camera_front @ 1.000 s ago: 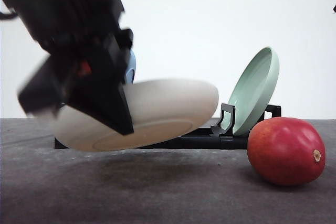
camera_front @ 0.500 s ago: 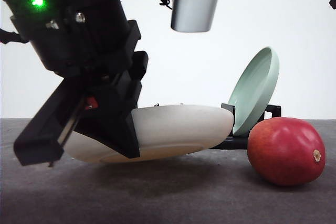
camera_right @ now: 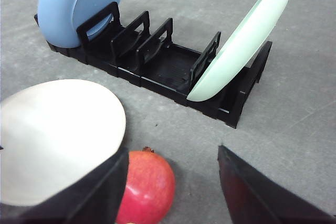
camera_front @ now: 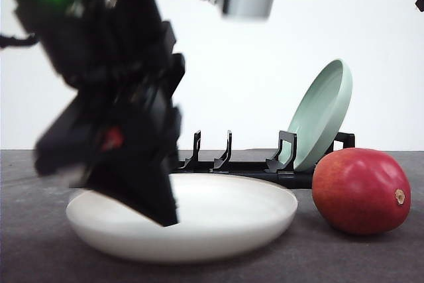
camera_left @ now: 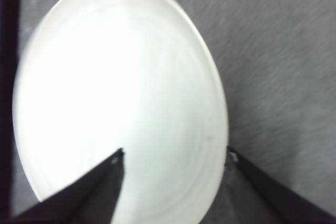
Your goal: Place pomegranate in white plate
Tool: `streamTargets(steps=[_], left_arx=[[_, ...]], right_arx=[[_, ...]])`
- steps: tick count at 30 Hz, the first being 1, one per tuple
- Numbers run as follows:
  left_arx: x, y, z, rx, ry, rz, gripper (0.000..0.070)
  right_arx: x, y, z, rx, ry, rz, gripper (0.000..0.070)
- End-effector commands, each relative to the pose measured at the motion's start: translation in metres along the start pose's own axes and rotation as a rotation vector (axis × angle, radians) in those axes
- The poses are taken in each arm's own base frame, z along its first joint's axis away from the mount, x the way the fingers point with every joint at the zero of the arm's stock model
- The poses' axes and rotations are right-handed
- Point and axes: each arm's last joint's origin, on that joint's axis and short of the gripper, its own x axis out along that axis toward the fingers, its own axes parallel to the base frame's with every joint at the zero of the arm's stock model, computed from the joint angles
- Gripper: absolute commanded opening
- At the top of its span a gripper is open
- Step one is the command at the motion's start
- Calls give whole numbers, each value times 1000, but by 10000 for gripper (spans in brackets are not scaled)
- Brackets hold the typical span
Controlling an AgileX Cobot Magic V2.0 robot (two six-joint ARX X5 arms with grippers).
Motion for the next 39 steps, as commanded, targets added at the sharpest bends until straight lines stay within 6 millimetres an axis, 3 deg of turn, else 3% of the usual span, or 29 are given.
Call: streamTargets(steps=[1, 6, 13, 24, 31, 35, 39], left_arx=[[-4, 4, 8, -79, -29, -62, 445], [-12, 28, 7, -282, -73, -200, 442], [-20, 77, -24, -662, -153, -343, 434], [-55, 145, -96, -1049, -236, -89, 435], [-91, 158, -132, -1136, -349, 115, 435], [-106, 153, -146, -1163, -400, 205, 435], [-108, 143, -157, -1186, -398, 235, 435]], right_arx=[[-2, 1, 5, -15, -20, 4, 339], [-2, 1, 5, -14, -20, 4, 339], [-2, 1, 5, -10, -20, 5, 339], [-2, 1, 3, 85, -5, 8, 351], [2, 2, 3, 169, 18, 54, 358], [10, 2, 3, 210, 61, 77, 422], [23, 4, 2, 255, 129, 89, 428]])
